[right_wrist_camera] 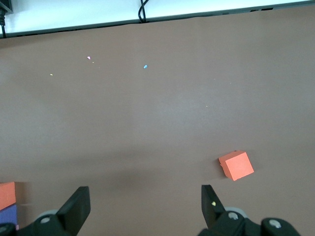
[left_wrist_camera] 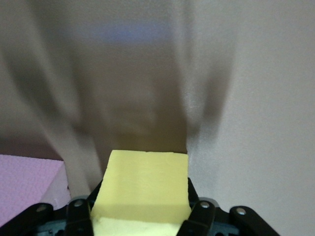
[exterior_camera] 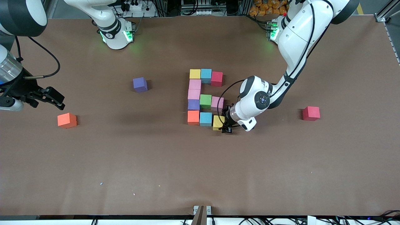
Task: Arrange 11 blocks into digit 3
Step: 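Lower and press the yellow block into place with the left gripper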
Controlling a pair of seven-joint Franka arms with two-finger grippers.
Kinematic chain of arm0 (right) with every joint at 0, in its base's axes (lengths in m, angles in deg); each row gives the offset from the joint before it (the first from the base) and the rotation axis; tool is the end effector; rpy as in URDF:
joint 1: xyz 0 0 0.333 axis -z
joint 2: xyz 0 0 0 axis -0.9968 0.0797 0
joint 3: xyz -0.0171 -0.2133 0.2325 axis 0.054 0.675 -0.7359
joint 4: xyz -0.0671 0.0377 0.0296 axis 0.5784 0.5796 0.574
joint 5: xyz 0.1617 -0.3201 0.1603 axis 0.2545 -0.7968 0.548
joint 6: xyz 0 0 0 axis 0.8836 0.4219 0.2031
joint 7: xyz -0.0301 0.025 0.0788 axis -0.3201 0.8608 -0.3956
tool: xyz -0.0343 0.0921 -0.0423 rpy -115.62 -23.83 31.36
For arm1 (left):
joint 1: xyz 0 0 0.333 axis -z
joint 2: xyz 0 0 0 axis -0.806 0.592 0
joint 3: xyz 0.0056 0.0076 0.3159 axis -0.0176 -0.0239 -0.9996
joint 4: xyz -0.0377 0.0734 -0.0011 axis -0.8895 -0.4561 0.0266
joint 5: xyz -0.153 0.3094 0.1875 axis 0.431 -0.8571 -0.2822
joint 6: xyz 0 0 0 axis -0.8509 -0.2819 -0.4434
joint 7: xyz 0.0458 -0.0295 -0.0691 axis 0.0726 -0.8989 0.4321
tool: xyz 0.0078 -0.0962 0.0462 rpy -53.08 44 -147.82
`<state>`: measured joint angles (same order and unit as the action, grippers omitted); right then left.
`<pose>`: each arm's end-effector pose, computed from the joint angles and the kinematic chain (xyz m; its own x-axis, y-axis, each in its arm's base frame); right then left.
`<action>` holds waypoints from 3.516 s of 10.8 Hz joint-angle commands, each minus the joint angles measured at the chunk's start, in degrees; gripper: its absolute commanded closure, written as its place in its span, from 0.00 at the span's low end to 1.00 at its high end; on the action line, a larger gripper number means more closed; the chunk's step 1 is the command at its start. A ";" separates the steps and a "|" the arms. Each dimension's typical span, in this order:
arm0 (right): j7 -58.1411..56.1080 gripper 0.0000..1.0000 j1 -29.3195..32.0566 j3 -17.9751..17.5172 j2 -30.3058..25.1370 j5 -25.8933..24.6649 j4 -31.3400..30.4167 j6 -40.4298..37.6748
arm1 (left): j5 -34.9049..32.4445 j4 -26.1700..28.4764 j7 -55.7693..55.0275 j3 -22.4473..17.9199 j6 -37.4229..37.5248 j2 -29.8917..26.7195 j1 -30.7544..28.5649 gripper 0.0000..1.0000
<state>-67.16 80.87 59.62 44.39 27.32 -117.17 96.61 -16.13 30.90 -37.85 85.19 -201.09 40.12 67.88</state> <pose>0.5877 0.0276 0.5912 0.9790 -0.1058 0.1744 -0.1085 -0.9941 0.0061 0.5558 -0.3679 0.1771 0.0203 0.9219 -0.3869 0.9998 -0.0220 -0.0001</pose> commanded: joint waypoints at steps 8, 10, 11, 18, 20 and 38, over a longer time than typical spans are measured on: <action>-0.38 0.00 0.95 -0.68 0.61 0.64 1.24 -0.47 | 1.25 3.31 -1.36 0.85 -0.60 -1.83 -0.12 0.81; -0.38 0.00 0.87 -0.68 0.61 0.64 1.24 -0.47 | 1.25 3.31 -1.54 0.85 -0.60 -1.74 -0.03 0.81; -0.29 0.00 0.95 -0.68 0.61 0.56 1.24 -0.47 | 1.25 3.31 -1.54 0.85 -0.69 -1.74 0.06 0.81; -0.29 0.00 0.69 -0.68 0.61 0.56 1.15 -0.47 | 1.25 3.22 -3.63 0.76 -0.69 -1.83 0.15 0.17; -0.29 0.00 0.78 -0.68 0.95 0.64 1.24 -0.47 | 0.73 3.13 -6.37 0.85 -0.60 -2.09 0.24 0.00; -0.03 0.00 0.78 -0.68 1.48 0.64 1.85 0.23 | 0.81 4.98 -9.36 1.46 4.40 -7.01 0.50 0.00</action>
<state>-67.15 80.87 59.47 44.84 27.32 -116.93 97.11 -16.13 34.17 -45.97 86.77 -198.54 35.55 68.28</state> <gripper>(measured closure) 0.000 0.000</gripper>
